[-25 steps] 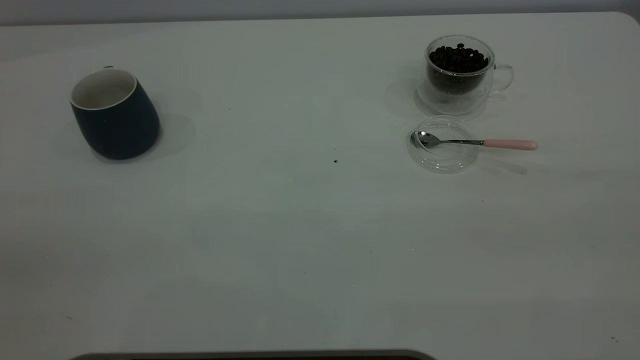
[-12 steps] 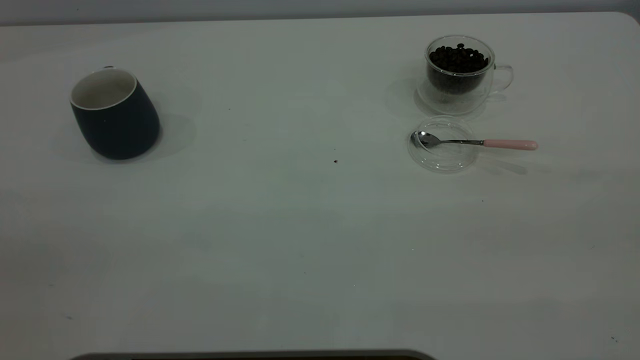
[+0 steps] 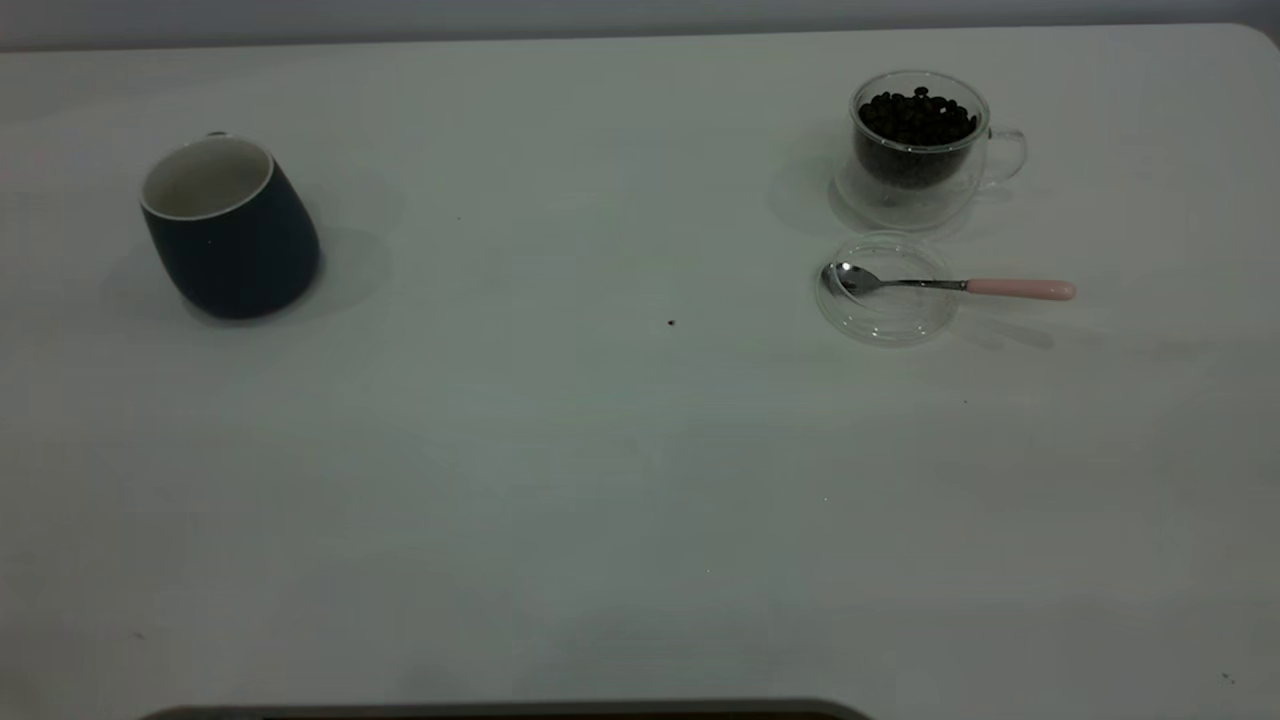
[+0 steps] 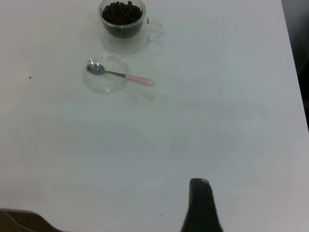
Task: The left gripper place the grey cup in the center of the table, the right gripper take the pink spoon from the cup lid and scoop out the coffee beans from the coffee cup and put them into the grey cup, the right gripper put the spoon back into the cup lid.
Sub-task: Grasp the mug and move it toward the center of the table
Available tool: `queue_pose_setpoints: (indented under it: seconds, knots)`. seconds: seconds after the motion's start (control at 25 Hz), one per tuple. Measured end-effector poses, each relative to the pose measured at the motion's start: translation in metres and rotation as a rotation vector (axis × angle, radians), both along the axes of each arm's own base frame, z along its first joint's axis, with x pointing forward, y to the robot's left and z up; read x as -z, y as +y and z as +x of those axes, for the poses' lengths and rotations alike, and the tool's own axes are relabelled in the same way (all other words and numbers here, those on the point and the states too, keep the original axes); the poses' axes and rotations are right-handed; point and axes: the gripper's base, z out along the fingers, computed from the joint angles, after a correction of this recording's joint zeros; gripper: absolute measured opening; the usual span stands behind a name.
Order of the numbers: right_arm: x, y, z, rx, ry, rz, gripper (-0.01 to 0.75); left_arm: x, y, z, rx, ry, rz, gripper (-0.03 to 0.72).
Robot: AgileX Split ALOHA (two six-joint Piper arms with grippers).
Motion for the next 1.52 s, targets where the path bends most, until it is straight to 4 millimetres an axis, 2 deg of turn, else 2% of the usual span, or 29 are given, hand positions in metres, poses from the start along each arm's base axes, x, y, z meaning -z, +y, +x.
queue_pose_setpoints:
  seconds: [0.16,0.36,0.6,0.76,1.12,1.36,1.52]
  knots:
    - [0.000,0.000,0.000,0.000,0.000,0.000,0.591,0.015,0.002,0.053,0.032,0.156,0.065,0.586]
    - [0.000,0.000,0.000,0.000,0.000,0.000,0.591,0.035,0.005,0.111,0.153,0.205,0.173,0.586]
    - [0.000,0.000,0.000,0.000,0.000,0.000,0.591,0.076,0.008,0.181,0.328,0.298,0.307,0.586]
    - [0.000,0.000,0.000,0.000,0.000,0.000,0.591,0.109,0.010,0.218,0.481,0.372,0.396,0.586]
    - [0.000,0.000,0.000,0.000,0.000,0.000,0.591,0.191,0.010,0.265,0.859,0.491,0.520,0.586]
    - [0.000,0.000,0.000,0.000,0.000,0.000,0.591,0.233,0.009,0.289,0.951,0.477,0.567,0.586]
    - [0.000,0.000,0.000,0.000,0.000,0.000,0.591,0.256,0.004,0.297,0.994,0.452,0.574,0.586]
